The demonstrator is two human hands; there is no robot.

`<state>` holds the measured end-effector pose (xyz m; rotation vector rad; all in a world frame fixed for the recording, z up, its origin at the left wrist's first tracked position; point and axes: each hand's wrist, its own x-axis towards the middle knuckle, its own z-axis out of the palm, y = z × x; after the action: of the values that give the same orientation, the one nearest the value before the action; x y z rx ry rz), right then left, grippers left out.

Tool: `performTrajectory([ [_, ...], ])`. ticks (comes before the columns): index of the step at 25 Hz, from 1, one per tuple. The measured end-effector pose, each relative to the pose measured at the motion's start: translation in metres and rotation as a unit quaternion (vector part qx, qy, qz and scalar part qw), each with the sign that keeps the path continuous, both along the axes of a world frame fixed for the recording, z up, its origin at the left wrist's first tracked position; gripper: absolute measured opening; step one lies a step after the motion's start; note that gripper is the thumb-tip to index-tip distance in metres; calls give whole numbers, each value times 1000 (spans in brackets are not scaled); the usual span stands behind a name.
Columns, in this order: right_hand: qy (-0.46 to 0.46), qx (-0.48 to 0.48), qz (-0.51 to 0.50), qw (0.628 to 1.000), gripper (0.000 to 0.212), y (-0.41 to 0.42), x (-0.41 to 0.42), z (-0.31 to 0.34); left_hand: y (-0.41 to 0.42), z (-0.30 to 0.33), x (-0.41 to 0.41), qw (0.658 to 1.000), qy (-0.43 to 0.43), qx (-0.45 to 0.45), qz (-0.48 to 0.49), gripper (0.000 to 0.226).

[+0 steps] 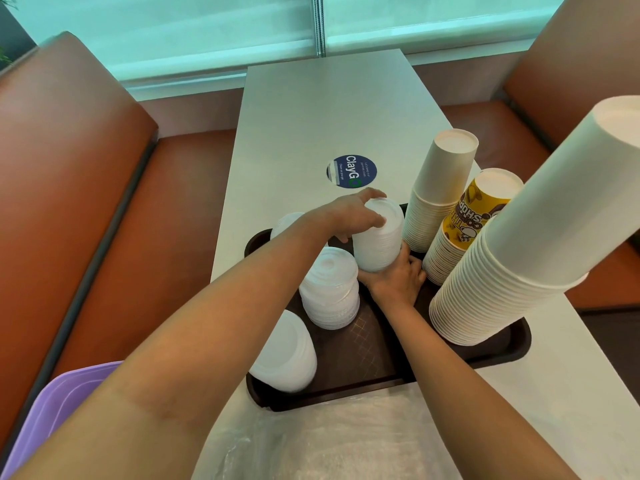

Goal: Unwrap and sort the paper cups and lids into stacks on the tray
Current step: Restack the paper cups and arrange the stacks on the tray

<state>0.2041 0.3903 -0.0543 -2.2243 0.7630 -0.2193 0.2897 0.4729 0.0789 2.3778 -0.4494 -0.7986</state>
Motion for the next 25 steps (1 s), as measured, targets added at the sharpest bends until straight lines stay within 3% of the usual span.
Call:
performTrajectory([
  [8,23,11,18,1000,92,-4,-36,5,-5,9,-27,998,35,24,-38,56],
  [16,37,53,44,997,94,6,-71,12,5,18,-66,996,-15,65,-63,53],
  [22,-14,90,69,993,121,19,-87,17,10,21,-78,994,-23,84,-64,50],
  [25,-50,162,69,983,113,17,-93,23,14,23,-81,996,-1,73,-56,48],
])
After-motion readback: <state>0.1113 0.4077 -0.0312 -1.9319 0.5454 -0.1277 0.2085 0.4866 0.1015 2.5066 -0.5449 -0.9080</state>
